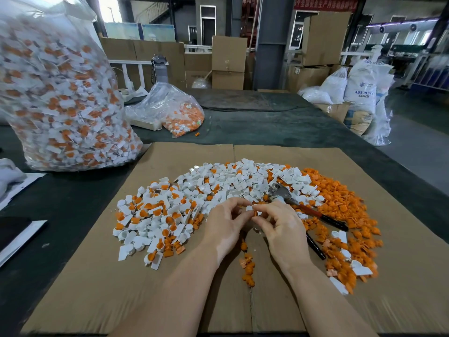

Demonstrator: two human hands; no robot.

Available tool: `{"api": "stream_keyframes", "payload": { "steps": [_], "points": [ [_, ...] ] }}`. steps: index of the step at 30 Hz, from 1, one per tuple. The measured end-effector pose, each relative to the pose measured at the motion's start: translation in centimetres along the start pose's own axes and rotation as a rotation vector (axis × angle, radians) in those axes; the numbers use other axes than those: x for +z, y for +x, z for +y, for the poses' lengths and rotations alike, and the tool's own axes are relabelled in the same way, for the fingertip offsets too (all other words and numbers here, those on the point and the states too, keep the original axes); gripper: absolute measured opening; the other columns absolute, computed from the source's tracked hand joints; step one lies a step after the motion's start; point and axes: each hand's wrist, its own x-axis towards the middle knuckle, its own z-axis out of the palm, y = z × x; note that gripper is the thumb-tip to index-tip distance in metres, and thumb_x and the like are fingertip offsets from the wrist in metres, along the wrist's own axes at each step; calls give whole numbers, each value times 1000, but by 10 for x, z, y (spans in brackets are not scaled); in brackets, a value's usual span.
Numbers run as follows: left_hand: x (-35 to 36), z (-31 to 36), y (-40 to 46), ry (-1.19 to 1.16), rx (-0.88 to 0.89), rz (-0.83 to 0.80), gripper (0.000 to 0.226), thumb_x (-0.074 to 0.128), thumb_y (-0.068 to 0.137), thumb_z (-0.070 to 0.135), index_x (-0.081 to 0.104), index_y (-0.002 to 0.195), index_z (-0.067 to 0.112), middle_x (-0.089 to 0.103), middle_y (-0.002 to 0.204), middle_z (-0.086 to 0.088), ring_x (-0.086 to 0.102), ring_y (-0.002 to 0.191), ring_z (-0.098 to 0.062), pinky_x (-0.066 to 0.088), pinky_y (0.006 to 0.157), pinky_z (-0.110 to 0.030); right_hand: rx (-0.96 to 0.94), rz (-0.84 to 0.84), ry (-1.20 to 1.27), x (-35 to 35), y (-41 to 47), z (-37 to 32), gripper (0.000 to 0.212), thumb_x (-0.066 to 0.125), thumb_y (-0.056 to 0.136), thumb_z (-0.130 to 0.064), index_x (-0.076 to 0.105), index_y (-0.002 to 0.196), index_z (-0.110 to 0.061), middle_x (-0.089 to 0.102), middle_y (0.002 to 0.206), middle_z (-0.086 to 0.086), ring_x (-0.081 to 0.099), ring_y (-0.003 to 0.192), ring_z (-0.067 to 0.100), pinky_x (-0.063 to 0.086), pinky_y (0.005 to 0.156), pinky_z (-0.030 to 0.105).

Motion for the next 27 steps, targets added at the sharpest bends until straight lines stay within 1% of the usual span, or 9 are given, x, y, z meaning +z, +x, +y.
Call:
{"api": "stream_keyframes", "payload": {
  "steps": [6, 12, 15, 18, 21, 23, 24, 25, 27],
  "points": [
    [0, 0, 0, -20, 4, 0, 11, 61, 90, 26, 61, 101, 30, 63, 83, 9, 57, 76, -2, 39, 61, -4, -13, 7, 2, 1, 1, 0, 20, 70, 80, -11, 71, 99, -12, 64, 87, -3, 54, 85, 7, 48, 79, 25],
    [0, -1, 0, -21, 9, 8, 14, 61, 90, 25, 63, 104, 26, 62, 82, 9, 55, 74, 1, 38, 63, -2, -13, 2, -5, 1, 1, 1, 19, 70, 80, -11, 71, 100, -12, 63, 87, -3, 55, 84, 8, 48, 78, 24],
    [0, 0, 0, -31, 0, 4, 14, 61, 90, 25, 63, 104, 27, 63, 84, 8, 57, 77, -1, 40, 64, -5, -20, -10, -8, 1, 0, 1, 22, 70, 80, -10, 71, 102, -12, 63, 86, -3, 55, 83, 8, 47, 79, 22],
    [0, 0, -1, -52, -21, 7, 12, 62, 90, 24, 61, 101, 29, 64, 85, 8, 59, 79, -3, 41, 65, -7, -7, -20, -4, 0, 0, 0, 26, 71, 81, -13, 69, 106, -12, 63, 87, -3, 56, 84, 10, 50, 80, 28],
    [0, 1, -1, -83, -41, 15, 11, 63, 89, 25, 60, 98, 31, 63, 84, 8, 57, 78, -2, 40, 62, -7, 71, 79, -56, -5, 4, 0, 30, 70, 82, -21, 67, 110, -12, 66, 96, 0, 57, 93, 15, 47, 85, 35],
    [0, 0, 0, -103, -54, 18, 11, 64, 88, 25, 61, 98, 30, 63, 82, 7, 58, 77, -4, 40, 62, -8, 201, 112, -202, -13, 11, 3, 32, 63, 87, -28, 62, 116, -13, 64, 110, 3, 54, 106, 19, 39, 92, 38],
    [0, 0, 0, -102, -59, 15, 12, 64, 88, 26, 61, 99, 30, 63, 82, 7, 58, 78, -5, 39, 62, -9, 293, 61, -318, -18, 16, 6, 35, 57, 90, -32, 57, 121, -15, 60, 118, 4, 50, 113, 20, 36, 95, 39],
    [0, 0, 1, -106, -64, 13, 11, 64, 89, 26, 61, 99, 30, 63, 82, 7, 58, 78, -5, 39, 61, -8, 396, -37, -435, -24, 21, 10, 40, 52, 92, -36, 51, 126, -16, 54, 126, 5, 45, 118, 22, 33, 97, 41],
    [1, -1, 1, -126, -69, 15, 11, 64, 88, 25, 61, 98, 29, 63, 82, 5, 57, 77, -5, 39, 60, -5, 579, -303, -577, -35, 31, 17, 46, 47, 89, -41, 43, 129, -18, 41, 138, 7, 35, 126, 27, 26, 102, 46]
  ]
}}
